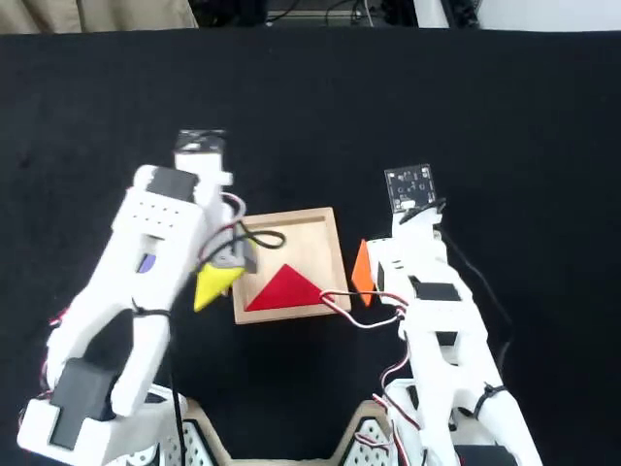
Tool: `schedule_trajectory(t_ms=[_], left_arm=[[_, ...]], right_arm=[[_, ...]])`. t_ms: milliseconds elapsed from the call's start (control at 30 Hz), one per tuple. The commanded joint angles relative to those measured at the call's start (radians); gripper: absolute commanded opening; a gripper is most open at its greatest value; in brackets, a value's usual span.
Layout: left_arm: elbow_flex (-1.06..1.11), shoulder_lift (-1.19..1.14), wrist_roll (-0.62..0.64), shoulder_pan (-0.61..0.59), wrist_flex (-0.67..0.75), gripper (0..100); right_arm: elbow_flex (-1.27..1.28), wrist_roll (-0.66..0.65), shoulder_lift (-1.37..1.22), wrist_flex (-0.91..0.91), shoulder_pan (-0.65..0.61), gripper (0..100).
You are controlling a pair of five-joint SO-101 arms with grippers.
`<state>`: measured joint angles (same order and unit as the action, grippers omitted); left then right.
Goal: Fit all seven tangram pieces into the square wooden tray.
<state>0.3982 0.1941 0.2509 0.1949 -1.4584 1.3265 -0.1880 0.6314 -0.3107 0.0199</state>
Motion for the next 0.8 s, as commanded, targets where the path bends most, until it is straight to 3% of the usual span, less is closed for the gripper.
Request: schedule_trajectory(t_ms=[0,167,300,633,767], left_arm=[[0.021,0.034,0.025,0.090,0.075,23],[0.059,0.035,0.173,0.108,0.092,23],[0.081,0.034,0.187,0.108,0.097,23],[0.216,0.034,0.198,0.108,0.334,23],[0.231,0.034,0.301,0.113,0.408,23]], right_arm=[[-0.027,-0.002,0.019,0.018,0.014,1.2],[-0.027,-0.002,0.019,0.018,0.012,1.2],[-0.027,-0.006,0.019,0.018,-0.020,1.2],[-0.025,-0.008,0.019,0.018,-0.021,1.2],[-0.025,-0.008,0.019,0.018,-0.021,1.2]])
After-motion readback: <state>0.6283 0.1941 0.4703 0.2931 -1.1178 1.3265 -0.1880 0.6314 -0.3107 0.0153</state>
